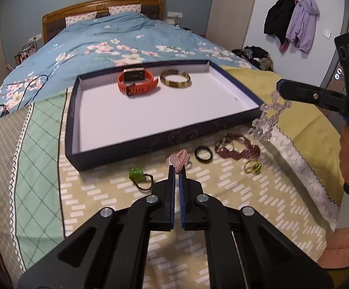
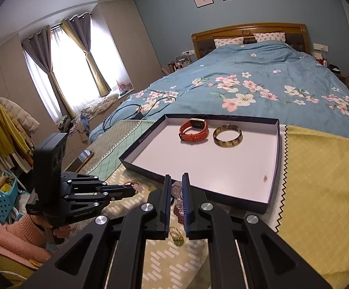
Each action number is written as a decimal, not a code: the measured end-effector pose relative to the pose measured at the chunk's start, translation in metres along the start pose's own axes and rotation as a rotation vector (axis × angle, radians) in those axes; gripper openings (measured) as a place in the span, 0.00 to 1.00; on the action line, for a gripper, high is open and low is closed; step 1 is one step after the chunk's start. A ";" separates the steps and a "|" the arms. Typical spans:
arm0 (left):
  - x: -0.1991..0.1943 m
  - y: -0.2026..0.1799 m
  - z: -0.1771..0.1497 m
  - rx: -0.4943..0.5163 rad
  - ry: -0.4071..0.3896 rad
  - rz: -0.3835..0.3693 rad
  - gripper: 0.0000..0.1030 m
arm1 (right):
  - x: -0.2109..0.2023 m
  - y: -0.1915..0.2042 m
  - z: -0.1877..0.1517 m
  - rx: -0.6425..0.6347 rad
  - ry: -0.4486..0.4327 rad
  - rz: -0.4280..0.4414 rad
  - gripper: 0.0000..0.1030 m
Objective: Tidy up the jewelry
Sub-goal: 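Grasp the pink hair tie with the left tool while the right tool grasps the clear crystal bracelet, then carry the hair tie and crystal bracelet into the box lid and release both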
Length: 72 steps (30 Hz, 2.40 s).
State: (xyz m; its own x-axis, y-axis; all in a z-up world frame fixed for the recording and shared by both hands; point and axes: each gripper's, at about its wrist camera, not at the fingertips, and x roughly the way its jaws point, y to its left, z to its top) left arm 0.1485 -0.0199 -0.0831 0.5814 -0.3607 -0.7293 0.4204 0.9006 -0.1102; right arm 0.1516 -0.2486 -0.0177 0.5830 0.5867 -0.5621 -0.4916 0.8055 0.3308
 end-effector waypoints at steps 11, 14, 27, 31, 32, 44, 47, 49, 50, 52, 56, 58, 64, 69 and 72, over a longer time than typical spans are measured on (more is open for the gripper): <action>-0.015 0.002 0.023 -0.003 -0.050 0.004 0.03 | 0.002 0.001 0.020 -0.020 -0.036 -0.001 0.07; -0.013 0.007 0.028 -0.010 -0.051 0.005 0.03 | 0.006 -0.001 0.027 -0.022 -0.040 -0.006 0.07; 0.003 0.020 0.050 -0.015 -0.038 0.030 0.03 | 0.034 -0.020 0.053 0.002 -0.034 -0.051 0.07; 0.010 0.023 0.055 -0.017 -0.033 0.035 0.03 | 0.045 -0.026 0.058 0.018 -0.027 -0.061 0.07; 0.012 0.025 0.057 -0.018 -0.033 0.036 0.03 | 0.047 -0.027 0.059 0.021 -0.026 -0.062 0.07; 0.026 0.037 0.073 -0.024 -0.029 0.056 0.03 | 0.073 -0.034 0.068 0.041 -0.001 -0.070 0.07; 0.031 0.039 0.076 -0.025 -0.026 0.062 0.03 | 0.080 -0.034 0.070 0.049 0.007 -0.059 0.07; 0.034 0.041 0.077 -0.027 -0.024 0.064 0.03 | 0.085 -0.033 0.071 0.054 0.011 -0.051 0.07; 0.036 0.042 0.078 -0.027 -0.022 0.065 0.03 | 0.087 -0.033 0.072 0.056 0.012 -0.048 0.07; 0.040 0.043 0.080 -0.029 -0.019 0.068 0.03 | 0.092 -0.032 0.074 0.061 0.014 -0.044 0.07; 0.046 0.046 0.081 -0.037 -0.010 0.071 0.03 | 0.104 -0.031 0.078 0.086 0.019 -0.022 0.07; 0.050 0.047 0.082 -0.040 -0.006 0.074 0.03 | 0.109 -0.032 0.079 0.101 0.020 -0.009 0.07; 0.057 0.053 0.082 -0.051 0.005 0.077 0.03 | 0.122 -0.043 0.073 0.149 0.048 -0.022 0.07; 0.065 0.056 0.083 -0.058 0.016 0.078 0.03 | 0.123 -0.054 0.068 0.167 0.064 -0.047 0.07; 0.069 0.057 0.085 -0.060 0.022 0.075 0.03 | 0.125 -0.058 0.065 0.168 0.079 -0.057 0.07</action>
State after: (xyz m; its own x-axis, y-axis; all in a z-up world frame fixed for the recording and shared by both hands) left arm 0.2717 -0.0139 -0.0828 0.5936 -0.2871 -0.7518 0.3340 0.9378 -0.0944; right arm 0.2946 -0.2168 -0.0581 0.5512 0.5367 -0.6389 -0.3405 0.8437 0.4150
